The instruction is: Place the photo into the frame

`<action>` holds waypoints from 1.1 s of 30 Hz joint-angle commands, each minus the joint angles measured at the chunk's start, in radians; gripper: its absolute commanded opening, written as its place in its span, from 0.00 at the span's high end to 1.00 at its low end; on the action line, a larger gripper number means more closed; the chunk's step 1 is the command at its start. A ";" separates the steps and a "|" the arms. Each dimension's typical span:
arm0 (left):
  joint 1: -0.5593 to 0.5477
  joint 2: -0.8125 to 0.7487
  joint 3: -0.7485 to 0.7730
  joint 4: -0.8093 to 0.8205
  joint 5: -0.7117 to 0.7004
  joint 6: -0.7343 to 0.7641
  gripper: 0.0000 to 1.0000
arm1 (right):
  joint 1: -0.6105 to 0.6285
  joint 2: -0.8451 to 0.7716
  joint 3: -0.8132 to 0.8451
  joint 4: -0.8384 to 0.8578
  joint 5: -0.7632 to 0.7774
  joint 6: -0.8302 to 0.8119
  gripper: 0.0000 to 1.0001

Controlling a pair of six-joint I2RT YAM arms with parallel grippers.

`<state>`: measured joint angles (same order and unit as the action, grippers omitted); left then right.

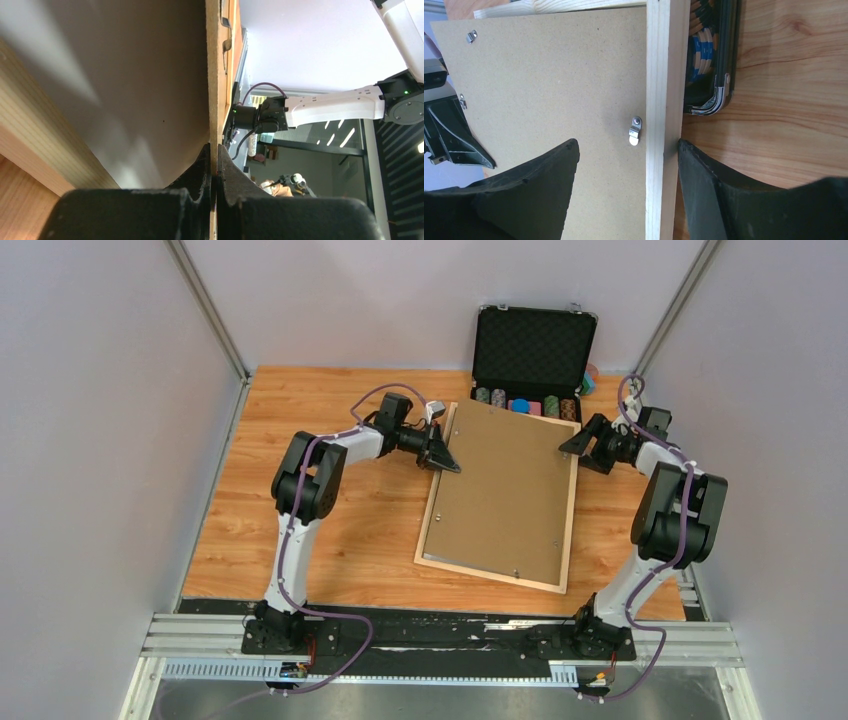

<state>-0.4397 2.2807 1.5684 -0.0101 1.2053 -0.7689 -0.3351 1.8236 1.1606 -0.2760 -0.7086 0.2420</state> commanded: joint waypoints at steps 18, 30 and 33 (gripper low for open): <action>-0.024 0.009 -0.014 0.063 -0.016 0.040 1.00 | 0.001 0.011 0.019 0.021 -0.045 0.017 0.30; -0.024 0.012 0.014 -0.103 -0.082 0.140 0.79 | 0.001 0.012 0.019 0.021 -0.046 0.017 0.30; -0.025 0.011 0.030 -0.150 -0.104 0.174 0.67 | 0.001 0.013 0.020 0.021 -0.047 0.017 0.30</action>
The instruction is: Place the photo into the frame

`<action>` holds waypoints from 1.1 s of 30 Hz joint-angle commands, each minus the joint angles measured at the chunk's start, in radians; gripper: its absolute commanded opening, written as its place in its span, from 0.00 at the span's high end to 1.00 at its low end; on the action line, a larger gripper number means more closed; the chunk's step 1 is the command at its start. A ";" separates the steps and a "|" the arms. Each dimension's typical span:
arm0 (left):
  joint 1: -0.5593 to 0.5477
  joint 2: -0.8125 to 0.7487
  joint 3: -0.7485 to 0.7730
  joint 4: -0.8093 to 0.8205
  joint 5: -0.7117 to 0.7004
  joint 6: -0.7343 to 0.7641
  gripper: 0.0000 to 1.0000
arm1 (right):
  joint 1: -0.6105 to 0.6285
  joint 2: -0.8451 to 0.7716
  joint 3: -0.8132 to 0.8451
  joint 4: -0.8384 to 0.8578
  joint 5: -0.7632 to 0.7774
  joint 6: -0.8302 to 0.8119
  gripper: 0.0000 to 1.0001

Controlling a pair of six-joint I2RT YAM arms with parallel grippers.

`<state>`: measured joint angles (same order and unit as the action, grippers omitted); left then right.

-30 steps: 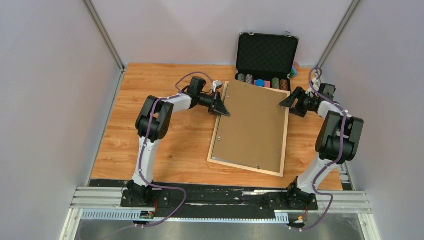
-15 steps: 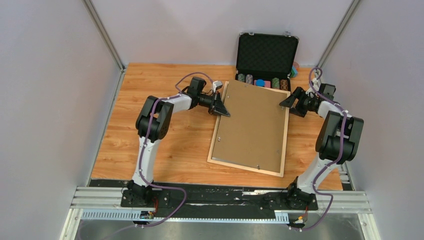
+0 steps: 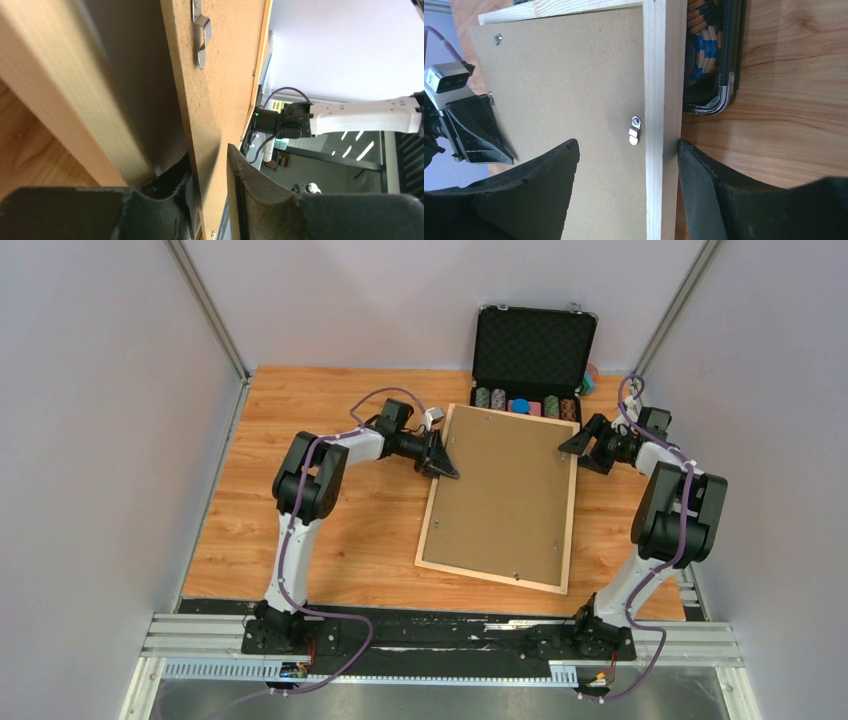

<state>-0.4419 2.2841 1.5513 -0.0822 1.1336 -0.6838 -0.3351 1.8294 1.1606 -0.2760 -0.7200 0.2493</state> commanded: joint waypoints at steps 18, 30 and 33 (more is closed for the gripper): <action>-0.023 -0.016 0.183 -0.487 -0.304 0.321 0.00 | 0.002 0.008 0.024 0.021 -0.032 0.008 0.30; -0.027 -0.042 0.287 -0.679 -0.494 0.389 0.00 | 0.001 0.021 0.027 0.021 -0.032 0.013 0.30; -0.030 -0.034 0.305 -0.717 -0.526 0.396 0.00 | 0.002 0.022 0.025 0.021 -0.032 0.013 0.30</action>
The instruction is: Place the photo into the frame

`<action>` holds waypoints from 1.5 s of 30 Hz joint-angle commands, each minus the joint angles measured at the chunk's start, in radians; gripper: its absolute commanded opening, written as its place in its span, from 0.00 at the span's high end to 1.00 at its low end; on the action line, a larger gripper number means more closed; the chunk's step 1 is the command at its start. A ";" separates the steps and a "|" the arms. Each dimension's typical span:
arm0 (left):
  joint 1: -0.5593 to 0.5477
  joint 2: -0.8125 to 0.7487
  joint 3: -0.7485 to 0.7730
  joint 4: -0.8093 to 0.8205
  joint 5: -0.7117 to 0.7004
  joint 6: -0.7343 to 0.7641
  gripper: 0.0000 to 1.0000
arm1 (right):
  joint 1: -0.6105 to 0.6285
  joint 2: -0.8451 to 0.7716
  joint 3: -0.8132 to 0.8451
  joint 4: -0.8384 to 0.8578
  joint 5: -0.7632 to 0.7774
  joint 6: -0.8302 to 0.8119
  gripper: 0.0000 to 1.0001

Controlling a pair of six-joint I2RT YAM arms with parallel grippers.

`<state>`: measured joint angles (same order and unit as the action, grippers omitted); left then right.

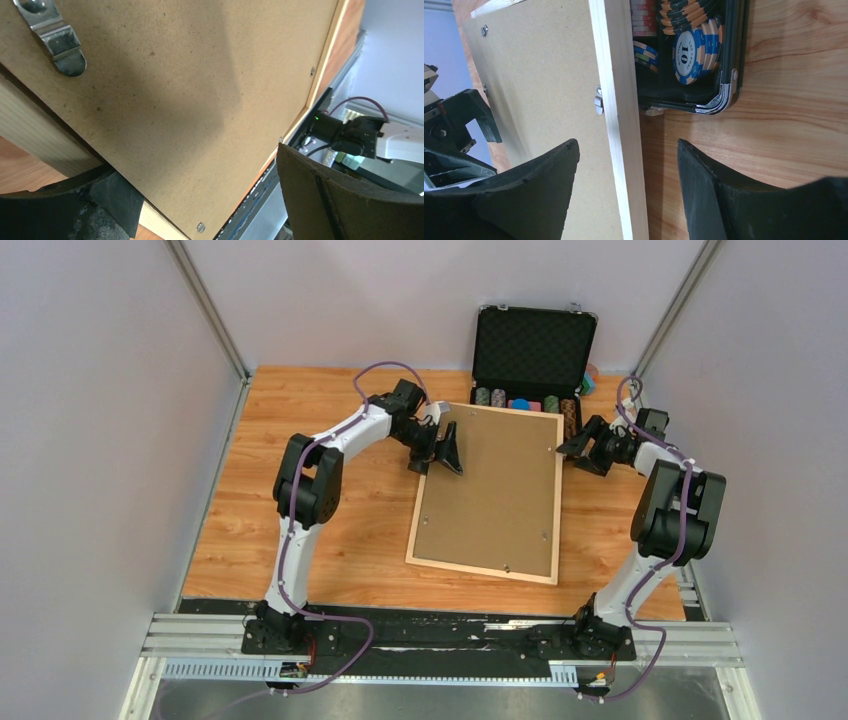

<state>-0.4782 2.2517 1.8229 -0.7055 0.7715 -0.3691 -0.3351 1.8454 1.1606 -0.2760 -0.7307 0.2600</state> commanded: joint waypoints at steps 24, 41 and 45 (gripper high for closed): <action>-0.010 -0.051 0.127 -0.227 -0.249 0.091 0.00 | 0.002 0.007 0.019 0.022 -0.032 0.006 0.30; -0.013 -0.144 0.121 -0.274 -0.330 0.129 0.00 | 0.002 0.005 0.018 0.024 -0.037 0.012 0.30; -0.013 -0.164 0.120 -0.287 -0.352 0.142 0.00 | 0.003 0.003 0.017 0.024 -0.038 0.010 0.30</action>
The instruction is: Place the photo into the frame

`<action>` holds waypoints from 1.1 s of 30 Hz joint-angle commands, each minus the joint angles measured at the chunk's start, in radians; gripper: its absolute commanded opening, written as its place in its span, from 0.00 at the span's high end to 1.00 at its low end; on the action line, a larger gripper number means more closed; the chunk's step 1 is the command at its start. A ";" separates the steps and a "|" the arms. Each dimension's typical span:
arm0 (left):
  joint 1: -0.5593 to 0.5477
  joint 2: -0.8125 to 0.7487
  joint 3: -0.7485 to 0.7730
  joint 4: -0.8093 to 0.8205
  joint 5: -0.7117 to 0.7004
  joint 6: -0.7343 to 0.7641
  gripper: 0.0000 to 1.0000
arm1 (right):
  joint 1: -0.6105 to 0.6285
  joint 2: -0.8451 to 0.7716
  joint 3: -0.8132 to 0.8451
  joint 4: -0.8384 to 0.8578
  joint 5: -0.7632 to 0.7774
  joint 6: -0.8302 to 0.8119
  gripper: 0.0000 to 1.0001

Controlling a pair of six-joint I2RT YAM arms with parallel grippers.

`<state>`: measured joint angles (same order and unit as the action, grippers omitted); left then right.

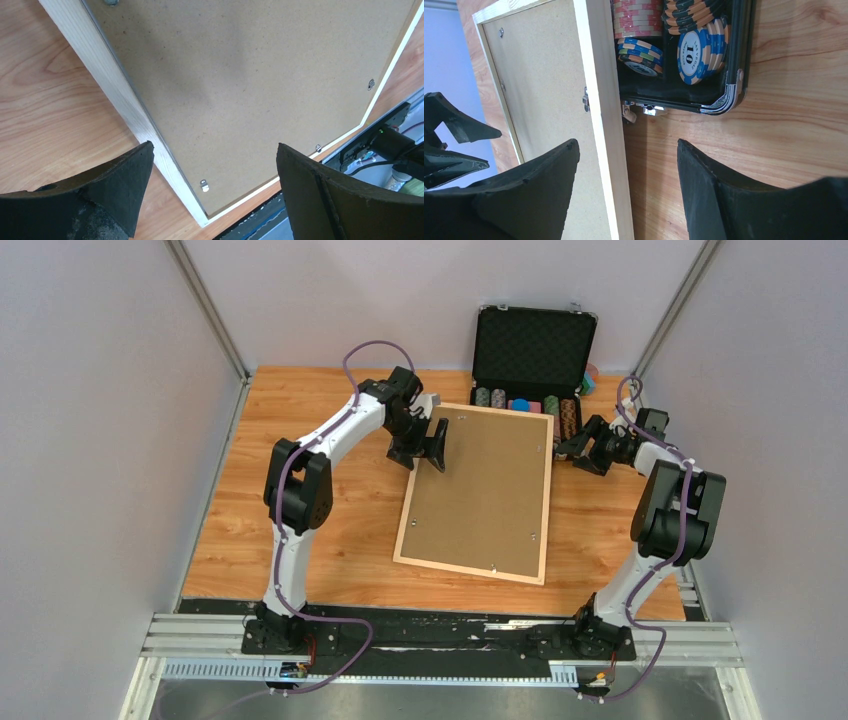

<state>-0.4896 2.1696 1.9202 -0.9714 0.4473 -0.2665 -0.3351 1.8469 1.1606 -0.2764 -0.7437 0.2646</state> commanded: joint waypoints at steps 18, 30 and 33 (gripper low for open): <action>0.000 -0.201 -0.266 0.298 -0.188 0.198 0.07 | 0.071 -0.067 0.016 0.012 0.014 -0.064 0.31; 0.010 -0.172 -0.350 0.385 -0.076 0.174 0.31 | 0.122 -0.058 -0.034 -0.008 0.060 -0.117 0.36; 0.012 -0.186 -0.386 0.399 -0.081 0.169 0.33 | 0.129 -0.057 -0.035 -0.007 0.057 -0.117 0.40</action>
<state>-0.4835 2.0014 1.5677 -0.6250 0.3397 -0.0910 -0.2157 1.8168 1.1255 -0.3004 -0.6891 0.1749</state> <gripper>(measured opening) 0.682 0.624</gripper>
